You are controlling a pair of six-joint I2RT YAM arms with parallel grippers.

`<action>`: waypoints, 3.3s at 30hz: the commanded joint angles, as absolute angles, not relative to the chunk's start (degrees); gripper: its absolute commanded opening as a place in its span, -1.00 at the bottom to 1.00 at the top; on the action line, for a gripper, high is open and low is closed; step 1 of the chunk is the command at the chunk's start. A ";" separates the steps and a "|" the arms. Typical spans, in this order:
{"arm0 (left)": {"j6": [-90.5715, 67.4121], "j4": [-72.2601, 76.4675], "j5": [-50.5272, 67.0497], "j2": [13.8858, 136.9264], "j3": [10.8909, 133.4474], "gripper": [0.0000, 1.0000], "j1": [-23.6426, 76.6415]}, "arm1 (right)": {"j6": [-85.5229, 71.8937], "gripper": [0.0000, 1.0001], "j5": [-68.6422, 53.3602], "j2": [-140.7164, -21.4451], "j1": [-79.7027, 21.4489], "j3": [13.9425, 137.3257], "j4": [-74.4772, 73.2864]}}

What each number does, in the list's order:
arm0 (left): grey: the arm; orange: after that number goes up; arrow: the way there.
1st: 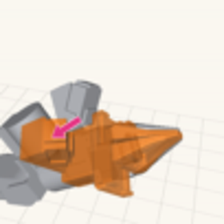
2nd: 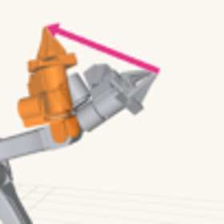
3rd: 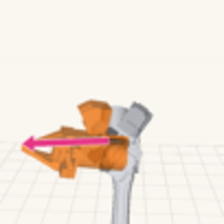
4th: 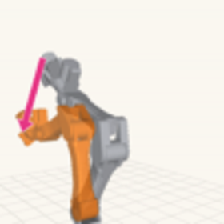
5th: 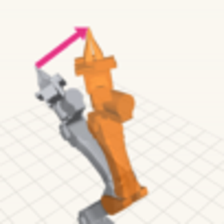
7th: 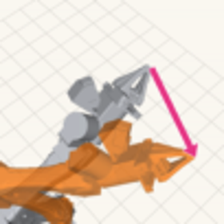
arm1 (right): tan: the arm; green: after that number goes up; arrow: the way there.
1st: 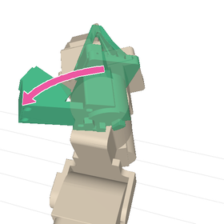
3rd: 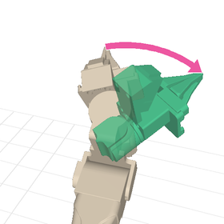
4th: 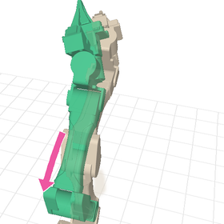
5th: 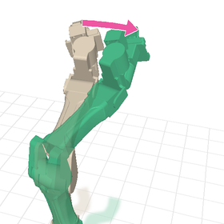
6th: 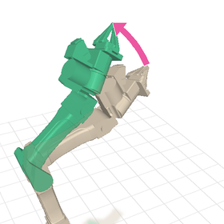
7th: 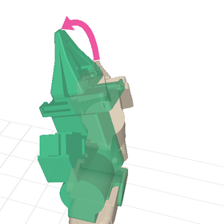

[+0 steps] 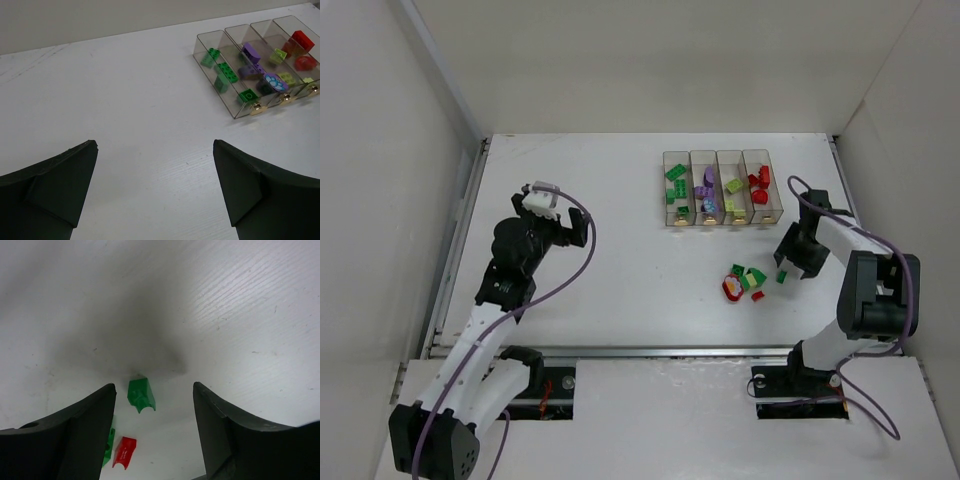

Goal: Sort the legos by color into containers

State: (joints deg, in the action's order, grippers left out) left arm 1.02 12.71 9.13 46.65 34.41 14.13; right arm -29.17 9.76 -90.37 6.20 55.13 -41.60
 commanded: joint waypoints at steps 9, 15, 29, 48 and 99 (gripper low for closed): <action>0.88 17.58 10.11 45.44 31.99 1.00 13.89 | -20.65 0.23 5.71 -90.97 5.98 53.62 -40.25; 0.88 17.58 10.11 45.44 32.52 1.00 13.89 | -20.65 -0.37 4.49 -91.22 5.98 53.09 -39.64; 0.79 12.14 9.58 49.74 35.76 1.00 10.99 | -19.61 -1.00 12.65 -84.01 -13.48 71.24 -34.49; 6.77 -0.88 2.37 58.97 46.05 1.00 9.32 | -13.72 0.31 6.34 -125.86 -25.58 115.40 -28.30; 28.31 -9.49 18.29 57.13 45.35 1.00 17.05 | -47.36 0.86 -8.17 -76.29 1.49 40.27 -21.37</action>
State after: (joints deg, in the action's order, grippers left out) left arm 28.69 -8.86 17.98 58.65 42.87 16.88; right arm -41.41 -7.60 -76.38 1.06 42.09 -27.68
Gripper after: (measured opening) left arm 0.997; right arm 0.944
